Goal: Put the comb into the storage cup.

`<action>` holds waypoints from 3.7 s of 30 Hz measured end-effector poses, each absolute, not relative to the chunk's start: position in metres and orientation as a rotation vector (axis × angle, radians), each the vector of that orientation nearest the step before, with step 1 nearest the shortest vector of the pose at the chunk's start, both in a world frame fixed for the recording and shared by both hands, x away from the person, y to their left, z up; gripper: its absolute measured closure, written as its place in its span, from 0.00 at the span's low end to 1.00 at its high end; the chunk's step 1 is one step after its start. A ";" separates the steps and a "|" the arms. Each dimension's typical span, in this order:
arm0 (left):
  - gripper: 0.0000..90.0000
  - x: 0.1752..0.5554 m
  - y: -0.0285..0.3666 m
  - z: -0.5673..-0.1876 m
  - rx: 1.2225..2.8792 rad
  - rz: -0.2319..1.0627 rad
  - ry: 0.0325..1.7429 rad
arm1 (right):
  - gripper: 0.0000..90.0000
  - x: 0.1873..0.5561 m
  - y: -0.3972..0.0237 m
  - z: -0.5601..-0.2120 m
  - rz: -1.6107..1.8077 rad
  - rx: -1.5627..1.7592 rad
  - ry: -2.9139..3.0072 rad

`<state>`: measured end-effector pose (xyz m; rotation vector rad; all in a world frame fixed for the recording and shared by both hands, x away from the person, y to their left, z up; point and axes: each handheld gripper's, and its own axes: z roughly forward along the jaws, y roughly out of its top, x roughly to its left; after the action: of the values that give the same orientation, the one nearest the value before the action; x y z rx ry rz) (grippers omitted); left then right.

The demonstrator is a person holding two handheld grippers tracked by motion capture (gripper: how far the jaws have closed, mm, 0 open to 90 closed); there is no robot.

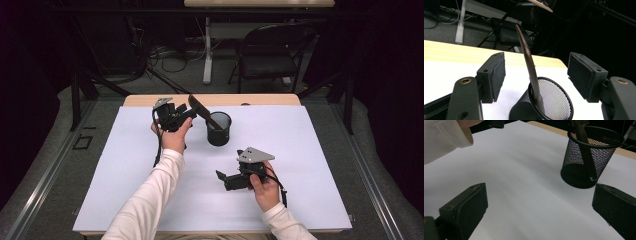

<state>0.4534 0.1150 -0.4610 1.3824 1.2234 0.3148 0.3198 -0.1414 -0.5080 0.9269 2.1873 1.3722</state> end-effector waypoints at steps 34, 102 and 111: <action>0.32 0.419 0.123 -0.437 1.592 0.440 1.057 | 0.00 0.319 -0.142 -0.508 1.370 0.927 2.183; 0.18 0.312 0.227 -0.462 1.755 0.353 0.778 | 0.00 0.302 -0.149 -0.492 1.395 0.933 2.191; 0.18 0.294 0.243 -0.480 1.731 0.352 0.781 | 0.00 0.290 -0.163 -0.495 1.379 0.954 2.185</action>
<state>0.2943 0.2434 -0.4795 1.7308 0.7812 0.3519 0.2900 -0.1630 -0.4945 0.9535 2.1846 1.3795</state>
